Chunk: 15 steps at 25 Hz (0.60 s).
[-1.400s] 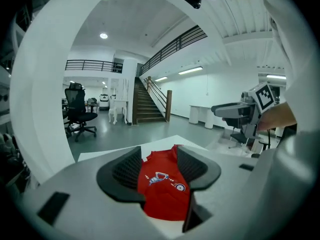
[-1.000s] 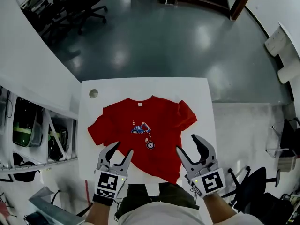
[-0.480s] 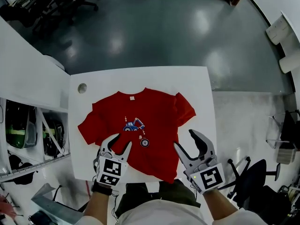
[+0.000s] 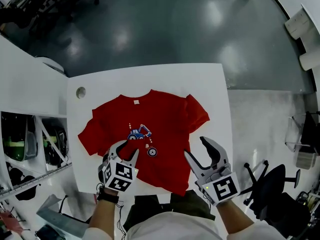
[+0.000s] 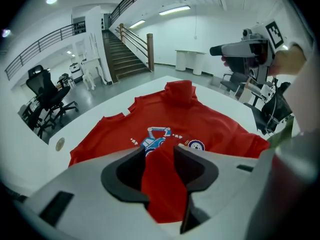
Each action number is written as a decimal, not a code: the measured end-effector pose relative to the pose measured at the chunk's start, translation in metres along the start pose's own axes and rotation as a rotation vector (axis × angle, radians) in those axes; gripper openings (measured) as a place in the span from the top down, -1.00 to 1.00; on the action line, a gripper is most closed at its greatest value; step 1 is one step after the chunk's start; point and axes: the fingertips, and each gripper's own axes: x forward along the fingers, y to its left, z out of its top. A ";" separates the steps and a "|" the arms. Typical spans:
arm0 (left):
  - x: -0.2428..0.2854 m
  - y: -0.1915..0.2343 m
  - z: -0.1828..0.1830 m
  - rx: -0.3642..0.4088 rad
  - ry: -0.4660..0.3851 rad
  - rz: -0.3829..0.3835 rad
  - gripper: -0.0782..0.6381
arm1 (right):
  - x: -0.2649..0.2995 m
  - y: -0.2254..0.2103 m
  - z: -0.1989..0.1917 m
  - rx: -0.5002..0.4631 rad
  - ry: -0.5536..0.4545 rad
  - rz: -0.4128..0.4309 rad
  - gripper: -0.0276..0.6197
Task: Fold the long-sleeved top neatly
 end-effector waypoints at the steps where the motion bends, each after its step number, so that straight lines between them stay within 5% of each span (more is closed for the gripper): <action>1: 0.003 0.000 -0.002 0.008 0.015 -0.002 0.28 | 0.000 0.000 -0.005 0.013 0.033 0.002 0.13; 15: 0.028 -0.006 -0.023 0.092 0.144 -0.001 0.61 | 0.008 -0.010 -0.019 0.040 0.087 0.012 0.13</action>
